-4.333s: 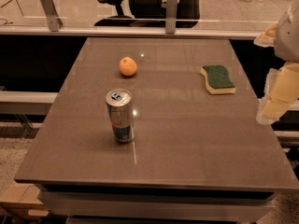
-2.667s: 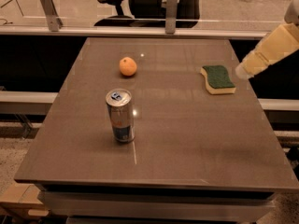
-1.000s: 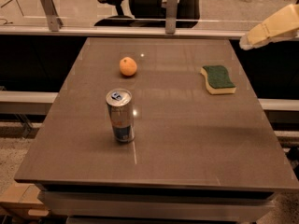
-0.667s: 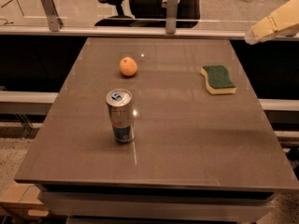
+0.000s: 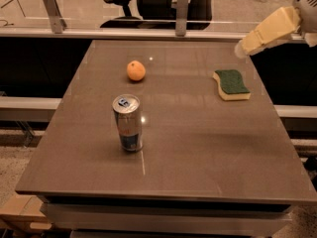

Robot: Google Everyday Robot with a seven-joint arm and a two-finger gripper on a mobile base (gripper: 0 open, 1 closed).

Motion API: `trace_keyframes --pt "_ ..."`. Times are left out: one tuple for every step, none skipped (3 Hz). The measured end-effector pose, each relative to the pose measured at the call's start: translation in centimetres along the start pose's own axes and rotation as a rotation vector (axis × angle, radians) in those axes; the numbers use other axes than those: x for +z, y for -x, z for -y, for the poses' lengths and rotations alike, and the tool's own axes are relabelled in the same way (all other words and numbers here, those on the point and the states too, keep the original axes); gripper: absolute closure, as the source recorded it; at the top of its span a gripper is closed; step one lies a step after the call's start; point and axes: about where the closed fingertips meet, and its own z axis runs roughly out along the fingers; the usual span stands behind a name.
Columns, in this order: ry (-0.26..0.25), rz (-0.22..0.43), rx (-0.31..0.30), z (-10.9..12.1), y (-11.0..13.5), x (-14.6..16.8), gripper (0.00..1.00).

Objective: Move sponge near redbull can

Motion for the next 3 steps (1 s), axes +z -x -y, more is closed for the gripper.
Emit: trace_keyframes --pt "-0.036 -0.04 -0.02 -1.5 -0.3 2.6 0.0" --pt "-0.085 -0.063 -0.026 -2.6 -0.4 5.1 0.0" --pt "-0.138 -0.065 -0.01 -2.9 0.8 7.4 0.0"
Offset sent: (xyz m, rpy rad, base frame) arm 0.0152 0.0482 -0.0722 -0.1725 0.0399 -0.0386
